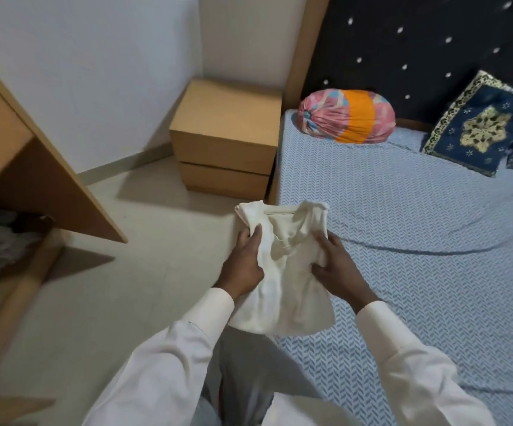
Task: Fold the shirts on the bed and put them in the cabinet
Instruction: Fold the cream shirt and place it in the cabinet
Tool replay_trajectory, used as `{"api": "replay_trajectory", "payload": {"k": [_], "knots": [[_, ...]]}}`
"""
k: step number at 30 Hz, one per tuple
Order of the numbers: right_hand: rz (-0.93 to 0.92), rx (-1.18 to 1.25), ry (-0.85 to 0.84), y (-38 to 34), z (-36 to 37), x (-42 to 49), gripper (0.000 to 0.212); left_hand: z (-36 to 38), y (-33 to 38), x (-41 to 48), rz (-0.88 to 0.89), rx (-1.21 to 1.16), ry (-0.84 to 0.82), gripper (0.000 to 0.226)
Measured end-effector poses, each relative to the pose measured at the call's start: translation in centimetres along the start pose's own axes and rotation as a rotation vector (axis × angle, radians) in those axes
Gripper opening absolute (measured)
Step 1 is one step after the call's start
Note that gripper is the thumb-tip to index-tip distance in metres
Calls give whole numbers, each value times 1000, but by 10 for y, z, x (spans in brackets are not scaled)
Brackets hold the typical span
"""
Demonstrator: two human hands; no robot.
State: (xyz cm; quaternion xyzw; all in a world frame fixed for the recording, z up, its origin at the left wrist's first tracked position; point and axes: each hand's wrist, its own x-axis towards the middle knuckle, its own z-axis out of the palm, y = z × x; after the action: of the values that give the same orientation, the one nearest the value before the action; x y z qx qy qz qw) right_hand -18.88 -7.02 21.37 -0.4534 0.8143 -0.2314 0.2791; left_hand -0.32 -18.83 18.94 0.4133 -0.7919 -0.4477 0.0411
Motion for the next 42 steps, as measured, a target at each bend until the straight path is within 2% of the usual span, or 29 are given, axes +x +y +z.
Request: {"api": "replay_trajectory", "payload": {"k": [6,13,19,25,29,32,37,42], "knots": [[-55,11,-34,-110,-50,-35,77,-96,62,-73,-56,128,76,91],[-262,-48,-83,-219,-67,-42,75,-187,71,-137,-109,82,256,87],[-442,-61,-234,-317,-23,-7,80,-272,29,-175,-143,49,443,87],[-671,-72,-295,-440,38,33,78,-369,-30,-214,-203,67,674,88],[-823,-66,-326,-514,64,57,84,-424,-58,-235,-232,26,830,92],[-935,-54,-429,-576,83,85,89,-467,-79,-246,-276,35,972,90],[-1088,-93,-534,-678,116,134,83,-534,-116,-252,-367,107,1137,86],[-1145,-120,-576,-748,168,177,83,-571,-159,-231,-506,51,1255,88]]}}
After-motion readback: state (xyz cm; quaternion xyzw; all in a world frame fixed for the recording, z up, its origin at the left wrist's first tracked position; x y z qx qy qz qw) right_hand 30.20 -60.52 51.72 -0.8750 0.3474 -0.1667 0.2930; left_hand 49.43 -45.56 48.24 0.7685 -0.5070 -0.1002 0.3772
